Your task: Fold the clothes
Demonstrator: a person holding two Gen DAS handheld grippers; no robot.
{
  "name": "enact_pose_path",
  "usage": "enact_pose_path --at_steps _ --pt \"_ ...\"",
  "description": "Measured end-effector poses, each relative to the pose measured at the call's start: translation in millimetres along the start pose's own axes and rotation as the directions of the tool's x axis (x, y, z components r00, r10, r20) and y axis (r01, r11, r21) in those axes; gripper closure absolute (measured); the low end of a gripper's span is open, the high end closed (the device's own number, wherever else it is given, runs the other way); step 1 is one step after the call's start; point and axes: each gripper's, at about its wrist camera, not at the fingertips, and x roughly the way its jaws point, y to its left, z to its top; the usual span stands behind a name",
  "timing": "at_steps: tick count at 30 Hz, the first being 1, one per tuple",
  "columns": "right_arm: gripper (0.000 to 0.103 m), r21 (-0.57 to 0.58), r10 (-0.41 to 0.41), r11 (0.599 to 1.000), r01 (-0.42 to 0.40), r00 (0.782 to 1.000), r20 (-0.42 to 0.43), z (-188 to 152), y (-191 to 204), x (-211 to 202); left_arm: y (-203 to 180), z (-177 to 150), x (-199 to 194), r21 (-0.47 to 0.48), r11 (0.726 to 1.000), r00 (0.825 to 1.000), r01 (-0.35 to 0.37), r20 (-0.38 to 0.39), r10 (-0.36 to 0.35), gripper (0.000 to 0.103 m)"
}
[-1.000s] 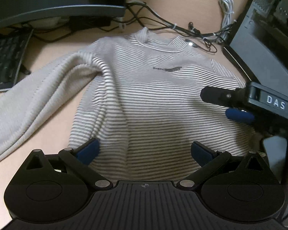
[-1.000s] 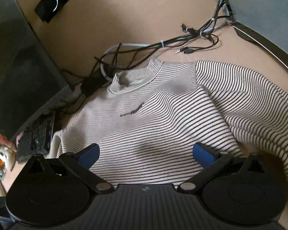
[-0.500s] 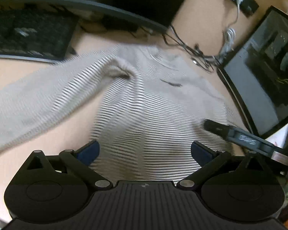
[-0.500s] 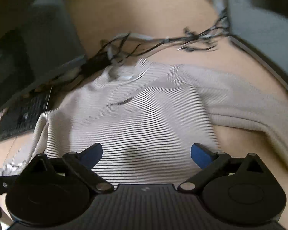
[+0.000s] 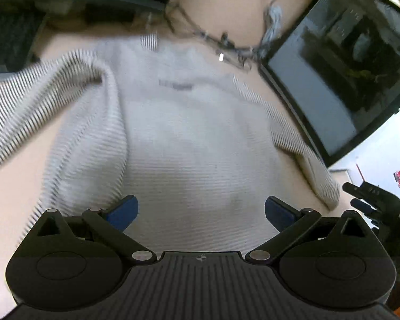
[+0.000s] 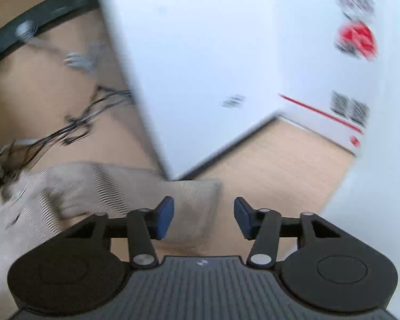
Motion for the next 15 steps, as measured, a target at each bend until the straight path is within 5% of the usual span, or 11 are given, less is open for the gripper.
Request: enact_pose_path --at_steps 3,9,10,12,15 --pt "0.053 0.087 -0.037 0.995 0.039 0.999 -0.026 6.0 -29.4 9.4 0.4 -3.3 7.6 -0.002 1.000 1.000 0.004 -0.003 -0.004 0.000" --pt "0.057 0.066 0.084 0.995 -0.080 0.994 -0.068 6.3 -19.0 34.8 -4.8 -5.3 8.8 0.057 0.998 1.000 -0.021 -0.003 0.021 0.000" --pt "0.060 0.063 0.113 0.992 -0.108 0.990 -0.079 6.5 -16.2 39.0 -6.8 -5.4 9.5 0.073 0.997 1.000 -0.026 -0.012 0.027 0.000" --pt "0.087 0.034 0.162 0.987 -0.159 0.982 -0.100 3.8 -15.5 32.3 -9.3 -5.3 10.0 0.124 0.992 0.998 -0.028 -0.050 0.034 0.000" --pt "0.094 0.032 0.244 0.970 -0.242 0.964 -0.107 6.4 1.2 25.3 -10.9 -7.4 9.5 0.161 0.987 0.998 -0.029 -0.055 0.038 0.000"
